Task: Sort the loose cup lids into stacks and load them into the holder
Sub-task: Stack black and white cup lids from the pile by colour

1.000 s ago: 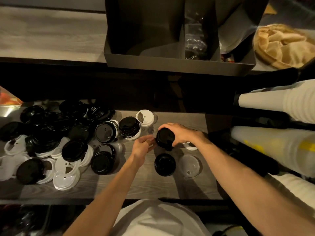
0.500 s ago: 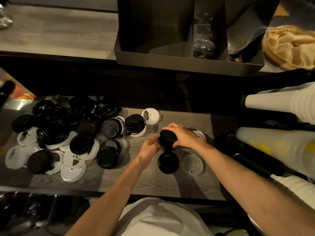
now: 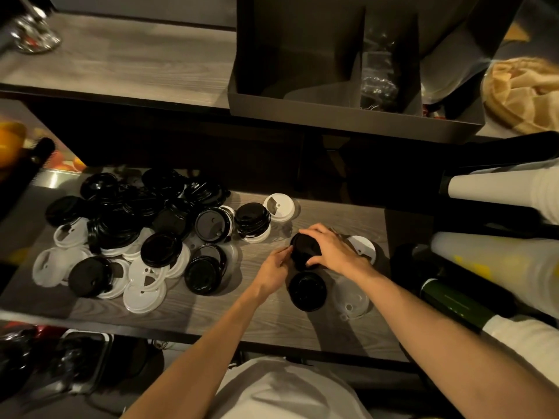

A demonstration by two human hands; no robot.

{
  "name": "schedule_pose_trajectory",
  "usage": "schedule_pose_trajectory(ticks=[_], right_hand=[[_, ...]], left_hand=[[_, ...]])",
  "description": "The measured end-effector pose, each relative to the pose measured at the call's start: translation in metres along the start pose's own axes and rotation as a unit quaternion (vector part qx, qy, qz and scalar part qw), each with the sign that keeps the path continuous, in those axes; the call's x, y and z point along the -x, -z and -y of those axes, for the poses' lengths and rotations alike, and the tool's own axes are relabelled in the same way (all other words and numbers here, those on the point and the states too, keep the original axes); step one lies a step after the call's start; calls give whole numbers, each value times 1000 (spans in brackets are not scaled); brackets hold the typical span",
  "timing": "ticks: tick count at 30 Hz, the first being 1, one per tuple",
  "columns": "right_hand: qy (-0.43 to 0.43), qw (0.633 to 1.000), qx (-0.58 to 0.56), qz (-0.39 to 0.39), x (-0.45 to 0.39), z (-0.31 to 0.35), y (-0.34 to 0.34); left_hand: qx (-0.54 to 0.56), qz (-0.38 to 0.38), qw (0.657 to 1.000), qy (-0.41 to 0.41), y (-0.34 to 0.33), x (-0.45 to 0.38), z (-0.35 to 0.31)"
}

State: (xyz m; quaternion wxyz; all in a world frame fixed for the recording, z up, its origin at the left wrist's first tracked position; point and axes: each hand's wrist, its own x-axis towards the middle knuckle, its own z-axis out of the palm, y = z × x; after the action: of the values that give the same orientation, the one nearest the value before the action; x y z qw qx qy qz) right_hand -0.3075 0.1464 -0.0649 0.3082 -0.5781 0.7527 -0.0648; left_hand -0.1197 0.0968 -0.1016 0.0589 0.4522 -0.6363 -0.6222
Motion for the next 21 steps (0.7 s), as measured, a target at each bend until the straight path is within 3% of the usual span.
schedule_pose_trajectory(ticks=[3, 6, 10, 15, 18, 21], right_hand=[[-12, 1000, 10, 15, -4, 3, 2], [-28, 999, 27, 33, -12, 18, 10], [-39, 996, -50, -59, -31, 60, 15], [-168, 954, -244, -42, -77, 114, 11], [-252, 927, -278, -21, -97, 131, 7], [-276, 923, -268, -27, -104, 136, 4]], left_hand=[[-40, 15, 999, -20, 8, 13, -17], [31, 26, 999, -1, 30, 33, -23], [91, -7, 996, 14, 64, 52, -12], [129, -54, 990, 25, 87, 73, 3], [142, -62, 987, 33, 95, 79, 14], [163, -71, 983, 39, 101, 83, 19]])
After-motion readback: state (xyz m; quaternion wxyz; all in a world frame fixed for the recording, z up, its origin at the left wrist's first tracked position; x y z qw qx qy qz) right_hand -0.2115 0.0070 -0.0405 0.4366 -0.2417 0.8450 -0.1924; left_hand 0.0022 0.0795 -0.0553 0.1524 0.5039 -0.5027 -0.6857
